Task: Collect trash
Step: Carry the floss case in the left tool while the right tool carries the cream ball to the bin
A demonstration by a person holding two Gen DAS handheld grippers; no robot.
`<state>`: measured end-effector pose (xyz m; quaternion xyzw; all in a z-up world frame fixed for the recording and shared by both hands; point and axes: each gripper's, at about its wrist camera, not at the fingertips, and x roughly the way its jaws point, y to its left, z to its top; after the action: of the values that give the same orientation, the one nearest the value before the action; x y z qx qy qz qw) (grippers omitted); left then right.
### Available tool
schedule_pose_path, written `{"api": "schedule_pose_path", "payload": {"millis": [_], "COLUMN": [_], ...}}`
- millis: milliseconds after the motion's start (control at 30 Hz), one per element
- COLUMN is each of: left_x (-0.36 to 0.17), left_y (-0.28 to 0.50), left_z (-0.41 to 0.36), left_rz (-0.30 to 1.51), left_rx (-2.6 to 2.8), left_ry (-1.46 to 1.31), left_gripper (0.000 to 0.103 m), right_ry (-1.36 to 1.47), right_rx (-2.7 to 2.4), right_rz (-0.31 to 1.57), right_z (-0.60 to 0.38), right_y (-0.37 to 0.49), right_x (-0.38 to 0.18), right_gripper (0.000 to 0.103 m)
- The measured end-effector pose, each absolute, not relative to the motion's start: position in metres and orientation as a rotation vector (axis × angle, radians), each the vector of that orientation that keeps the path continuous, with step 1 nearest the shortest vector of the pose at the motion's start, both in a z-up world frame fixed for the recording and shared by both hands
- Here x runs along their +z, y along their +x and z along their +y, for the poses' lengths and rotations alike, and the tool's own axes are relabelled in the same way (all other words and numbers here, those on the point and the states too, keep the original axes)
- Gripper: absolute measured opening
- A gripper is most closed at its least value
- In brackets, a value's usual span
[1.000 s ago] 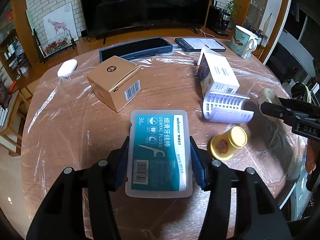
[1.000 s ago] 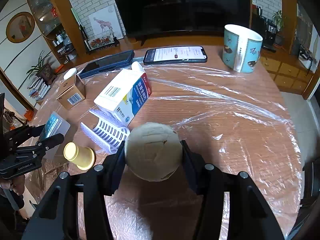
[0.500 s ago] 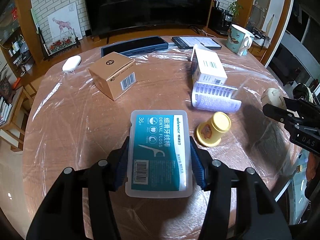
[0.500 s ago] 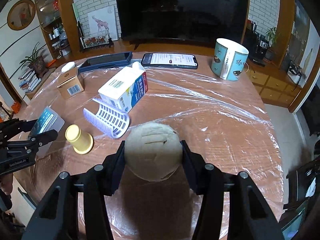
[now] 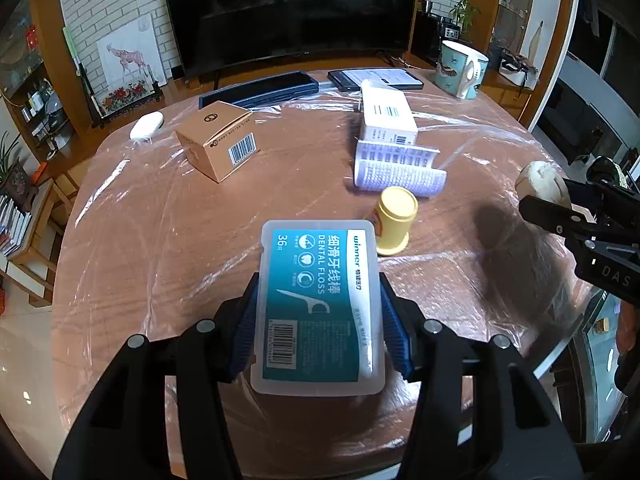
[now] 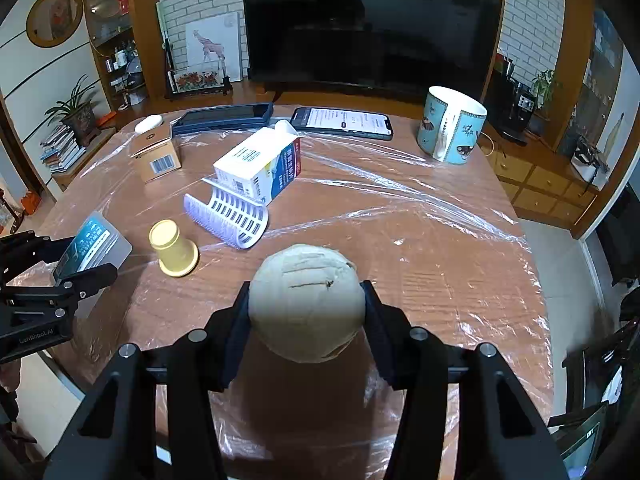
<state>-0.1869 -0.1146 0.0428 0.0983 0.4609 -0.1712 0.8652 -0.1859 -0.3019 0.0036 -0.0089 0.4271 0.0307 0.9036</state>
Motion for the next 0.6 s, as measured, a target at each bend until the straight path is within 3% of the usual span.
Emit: {"api": "schedule_pose_path", "payload": {"millis": [600], "left_x": [0.053], "left_y": [-0.232], "left_z": [-0.121], "left_rz": [0.924], "left_rx": [-0.373], "left_ry": [0.233], "left_gripper": [0.055], "right_ry": [-0.013], "right_rx": [0.101], "right_rz": [0.86], "right_z": [-0.292], "right_y": [-0.234], "right_x": [0.015], "right_gripper": [0.052]}}
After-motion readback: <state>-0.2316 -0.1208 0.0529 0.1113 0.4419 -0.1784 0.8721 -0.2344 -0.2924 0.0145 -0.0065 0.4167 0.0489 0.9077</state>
